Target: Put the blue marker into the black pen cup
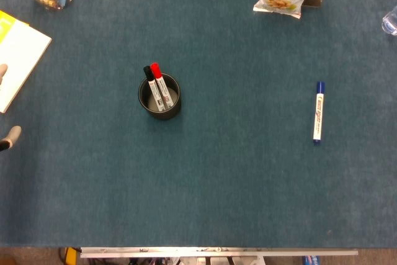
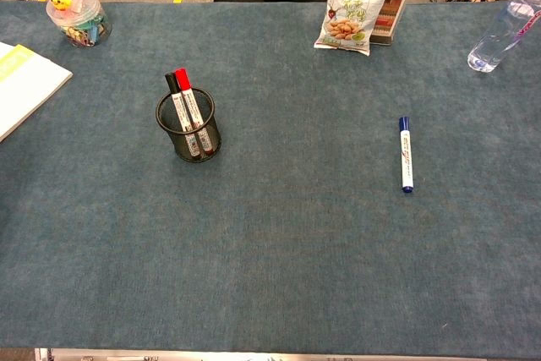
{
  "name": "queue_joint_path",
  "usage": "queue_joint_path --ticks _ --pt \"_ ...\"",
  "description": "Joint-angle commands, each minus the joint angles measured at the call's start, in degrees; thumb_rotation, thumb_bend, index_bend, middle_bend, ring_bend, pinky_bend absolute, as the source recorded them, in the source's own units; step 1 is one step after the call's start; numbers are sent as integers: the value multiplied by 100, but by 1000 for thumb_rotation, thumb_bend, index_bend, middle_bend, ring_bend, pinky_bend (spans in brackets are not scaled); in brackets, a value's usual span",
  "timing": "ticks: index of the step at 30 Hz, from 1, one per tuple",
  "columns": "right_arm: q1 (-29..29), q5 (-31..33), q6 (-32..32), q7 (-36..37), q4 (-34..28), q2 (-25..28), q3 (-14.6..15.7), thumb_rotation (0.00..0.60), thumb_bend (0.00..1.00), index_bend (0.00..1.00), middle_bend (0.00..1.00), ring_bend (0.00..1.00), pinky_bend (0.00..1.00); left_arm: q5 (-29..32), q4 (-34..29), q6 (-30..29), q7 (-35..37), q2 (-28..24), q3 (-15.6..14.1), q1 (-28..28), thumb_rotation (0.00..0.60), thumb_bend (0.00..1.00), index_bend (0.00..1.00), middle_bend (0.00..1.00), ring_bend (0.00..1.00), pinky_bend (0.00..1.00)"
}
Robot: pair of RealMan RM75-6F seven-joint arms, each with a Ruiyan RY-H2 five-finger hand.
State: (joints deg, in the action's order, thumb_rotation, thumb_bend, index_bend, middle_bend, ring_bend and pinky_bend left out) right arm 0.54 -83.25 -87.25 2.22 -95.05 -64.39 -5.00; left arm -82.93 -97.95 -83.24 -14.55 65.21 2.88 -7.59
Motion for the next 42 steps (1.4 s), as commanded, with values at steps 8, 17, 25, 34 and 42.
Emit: queue_joint_path --ticks 8,17,25,34,42 --pt "7 -27 -33 -6 -18 9 -18 600 199 419 324 222 352 -5 9 69 86 -40 -4 -31 600 174 25 75 83 93" --pt "141 -88 -116 -29 -189 241 -239 600 199 419 324 222 352 -52 -102 564 692 -319 -2 -285 600 174 85 80 84 93" --pt "266 -112 -98 -88 -260 268 -340 600 199 419 324 222 352 -47 39 1666 2062 -598 -33 -820 600 161 85 91 87 93" --pt "287 -155 -105 -130 -283 328 -315 600 199 419 325 222 351 -266 725 2709 3737 -399 -93 -1459 600 112 83 91 87 93" --pt "232 -161 -186 -180 -330 370 -275 600 199 419 324 222 351 -432 1508 3031 4595 194 -128 -1823 600 97 55 91 88 96"
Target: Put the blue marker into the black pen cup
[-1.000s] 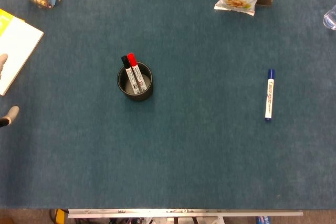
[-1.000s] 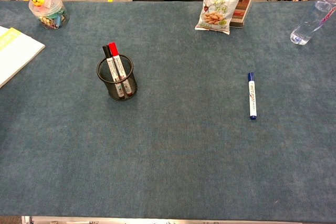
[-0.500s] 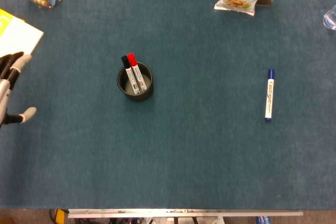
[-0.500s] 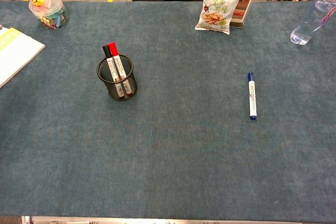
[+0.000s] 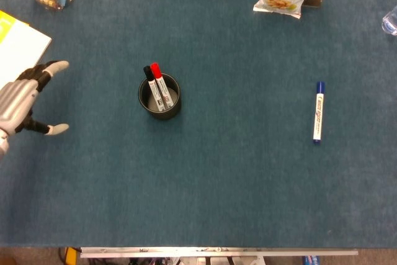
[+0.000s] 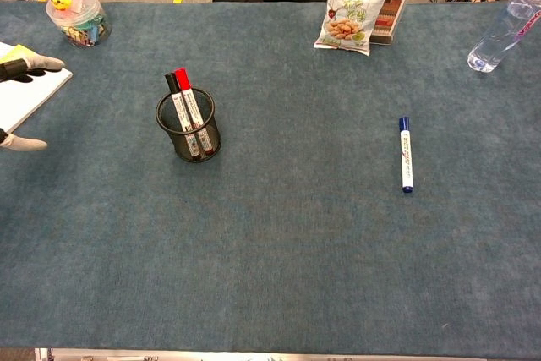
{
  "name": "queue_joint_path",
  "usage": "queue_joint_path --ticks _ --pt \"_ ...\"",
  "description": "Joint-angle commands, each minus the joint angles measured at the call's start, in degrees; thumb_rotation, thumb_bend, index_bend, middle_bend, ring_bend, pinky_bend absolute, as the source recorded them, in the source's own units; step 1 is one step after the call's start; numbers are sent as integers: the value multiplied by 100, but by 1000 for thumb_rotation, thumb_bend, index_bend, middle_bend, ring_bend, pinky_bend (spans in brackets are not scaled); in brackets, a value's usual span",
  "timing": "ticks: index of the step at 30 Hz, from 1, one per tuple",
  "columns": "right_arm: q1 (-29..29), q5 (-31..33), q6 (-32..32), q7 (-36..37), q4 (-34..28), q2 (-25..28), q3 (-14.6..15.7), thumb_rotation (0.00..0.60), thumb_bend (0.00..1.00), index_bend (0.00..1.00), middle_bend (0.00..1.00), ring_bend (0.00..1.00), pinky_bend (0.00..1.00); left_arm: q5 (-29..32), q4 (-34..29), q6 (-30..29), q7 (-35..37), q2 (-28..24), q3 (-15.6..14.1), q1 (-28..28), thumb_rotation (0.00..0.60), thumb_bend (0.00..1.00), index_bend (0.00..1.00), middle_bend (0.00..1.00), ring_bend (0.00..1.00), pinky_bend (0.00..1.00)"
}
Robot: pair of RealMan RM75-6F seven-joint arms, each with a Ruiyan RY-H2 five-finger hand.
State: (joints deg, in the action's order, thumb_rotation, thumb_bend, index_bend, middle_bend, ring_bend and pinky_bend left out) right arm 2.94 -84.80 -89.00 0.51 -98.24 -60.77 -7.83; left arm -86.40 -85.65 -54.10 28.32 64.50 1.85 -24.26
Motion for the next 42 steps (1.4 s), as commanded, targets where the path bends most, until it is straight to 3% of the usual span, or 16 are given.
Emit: queue_joint_path --ticks 1,7,15,42 --pt "-10 -13 -16 -14 -13 10 13 600 199 419 324 222 352 -107 340 138 418 332 -33 -188 600 97 52 91 88 97" --pt "-22 -69 -52 -19 -11 4 45 600 200 419 324 222 352 -386 694 276 1370 652 -168 -442 600 89 4 85 91 100" --pt "-51 -74 -98 -8 12 4 65 600 200 419 324 222 352 -520 1078 312 1955 1060 -264 -693 600 89 0 86 95 100" --pt "-123 -104 -147 99 107 -38 149 600 200 419 324 222 352 -322 1812 158 2363 2261 -198 -1121 600 89 36 126 121 122"
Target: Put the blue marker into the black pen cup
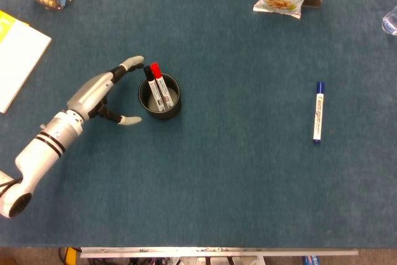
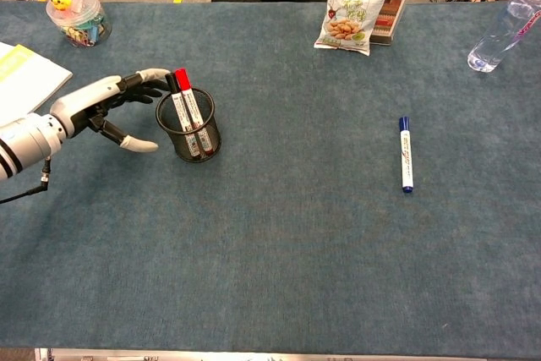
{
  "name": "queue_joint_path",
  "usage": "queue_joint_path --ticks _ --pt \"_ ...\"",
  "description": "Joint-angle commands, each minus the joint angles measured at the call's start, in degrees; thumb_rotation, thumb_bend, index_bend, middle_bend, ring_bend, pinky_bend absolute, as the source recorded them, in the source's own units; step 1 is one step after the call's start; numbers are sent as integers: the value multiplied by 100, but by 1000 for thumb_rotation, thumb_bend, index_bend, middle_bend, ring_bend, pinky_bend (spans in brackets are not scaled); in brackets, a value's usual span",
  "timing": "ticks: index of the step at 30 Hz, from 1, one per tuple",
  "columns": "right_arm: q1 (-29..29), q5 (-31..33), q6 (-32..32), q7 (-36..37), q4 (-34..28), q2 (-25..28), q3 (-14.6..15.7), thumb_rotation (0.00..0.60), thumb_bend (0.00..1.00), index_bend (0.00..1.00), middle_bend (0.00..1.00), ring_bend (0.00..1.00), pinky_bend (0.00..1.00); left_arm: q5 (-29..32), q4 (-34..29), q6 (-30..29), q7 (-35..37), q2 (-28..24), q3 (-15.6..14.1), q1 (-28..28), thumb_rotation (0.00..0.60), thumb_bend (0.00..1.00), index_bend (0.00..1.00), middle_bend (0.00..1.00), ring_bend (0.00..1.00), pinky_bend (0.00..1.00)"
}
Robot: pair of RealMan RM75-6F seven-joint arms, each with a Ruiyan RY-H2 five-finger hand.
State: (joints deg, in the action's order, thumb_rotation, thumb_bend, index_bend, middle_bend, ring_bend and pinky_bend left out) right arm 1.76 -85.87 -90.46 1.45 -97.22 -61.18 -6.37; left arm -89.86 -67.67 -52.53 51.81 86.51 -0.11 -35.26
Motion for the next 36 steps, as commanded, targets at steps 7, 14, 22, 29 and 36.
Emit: queue_joint_path --ticks 7,14,22,29,36 --pt "-39 10 -30 74 40 10 15 600 200 419 324 222 352 122 61 56 7 289 31 -105 600 89 45 139 129 126" --pt "-82 30 -76 181 95 22 11 600 200 419 325 222 352 299 169 76 -21 536 116 -131 600 88 79 173 158 150" --pt "-118 42 -103 247 147 25 13 600 200 419 324 222 352 414 238 65 -91 687 175 -140 600 89 132 219 195 165" --pt "-125 28 -106 265 159 47 13 600 201 419 324 222 352 461 293 -59 -74 833 209 -88 600 90 244 319 291 245" --pt "-55 -63 -4 225 133 75 40 600 200 419 324 222 352 511 264 -103 -65 941 251 -72 600 92 307 381 347 279"
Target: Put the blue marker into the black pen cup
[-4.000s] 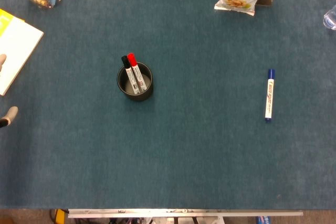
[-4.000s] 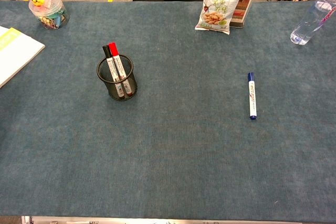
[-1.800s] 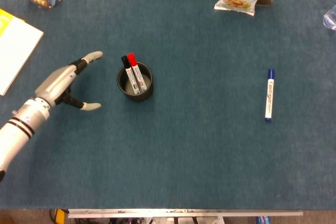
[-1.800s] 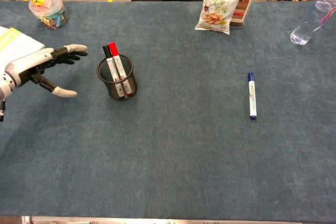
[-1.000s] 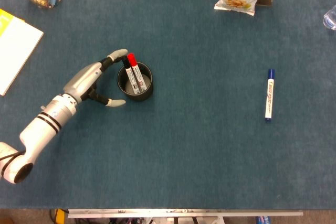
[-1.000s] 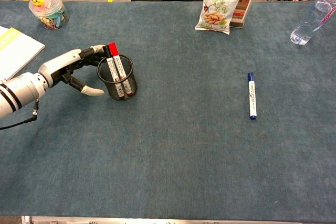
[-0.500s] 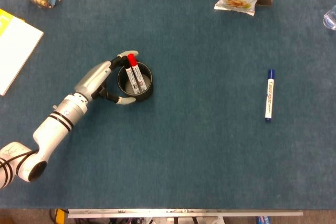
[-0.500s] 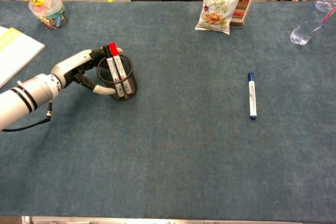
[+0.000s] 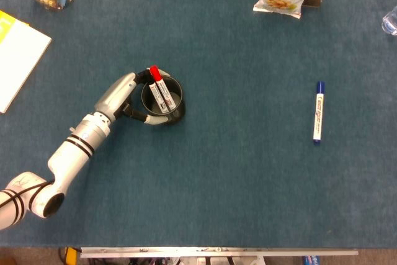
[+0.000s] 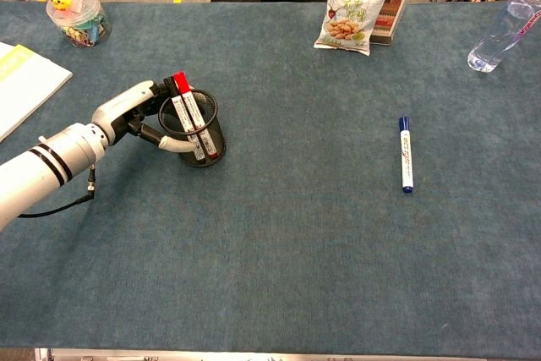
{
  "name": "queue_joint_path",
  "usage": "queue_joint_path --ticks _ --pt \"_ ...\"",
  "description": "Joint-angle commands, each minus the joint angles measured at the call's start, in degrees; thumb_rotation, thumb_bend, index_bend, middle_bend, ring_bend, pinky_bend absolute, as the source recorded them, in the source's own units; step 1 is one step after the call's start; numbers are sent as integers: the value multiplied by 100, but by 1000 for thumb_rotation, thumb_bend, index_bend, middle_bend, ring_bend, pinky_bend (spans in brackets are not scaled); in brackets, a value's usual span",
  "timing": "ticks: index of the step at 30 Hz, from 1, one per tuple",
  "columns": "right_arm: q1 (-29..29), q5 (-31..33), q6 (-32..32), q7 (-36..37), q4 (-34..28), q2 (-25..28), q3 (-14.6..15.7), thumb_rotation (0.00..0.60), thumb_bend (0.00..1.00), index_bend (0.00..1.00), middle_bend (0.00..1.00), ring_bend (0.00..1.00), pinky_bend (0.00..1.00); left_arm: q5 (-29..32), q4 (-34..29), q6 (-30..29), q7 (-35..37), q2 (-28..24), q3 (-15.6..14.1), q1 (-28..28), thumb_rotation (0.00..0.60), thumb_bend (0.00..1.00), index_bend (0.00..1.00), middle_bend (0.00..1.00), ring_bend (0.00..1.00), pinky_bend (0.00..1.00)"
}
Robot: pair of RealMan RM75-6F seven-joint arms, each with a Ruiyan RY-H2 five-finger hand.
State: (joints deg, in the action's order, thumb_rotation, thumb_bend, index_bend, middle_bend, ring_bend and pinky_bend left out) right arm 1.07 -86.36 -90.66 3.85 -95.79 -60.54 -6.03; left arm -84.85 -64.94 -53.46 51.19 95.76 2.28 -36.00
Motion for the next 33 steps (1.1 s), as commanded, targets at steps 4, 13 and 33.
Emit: queue_joint_path --ticks 4,13,33 --pt "46 -31 85 -62 -13 36 23 600 201 419 324 222 352 12 -64 -27 3 6 31 -3 600 91 318 391 351 280" --pt "464 -479 697 -197 -132 159 182 600 219 419 324 222 352 -180 -389 -123 -485 -368 -12 -87 600 91 320 393 351 284" --pt "1704 -1421 2277 -1384 485 -538 488 600 193 469 324 153 133 -164 -1268 -245 -1447 -993 -18 -114 600 91 320 391 352 284"
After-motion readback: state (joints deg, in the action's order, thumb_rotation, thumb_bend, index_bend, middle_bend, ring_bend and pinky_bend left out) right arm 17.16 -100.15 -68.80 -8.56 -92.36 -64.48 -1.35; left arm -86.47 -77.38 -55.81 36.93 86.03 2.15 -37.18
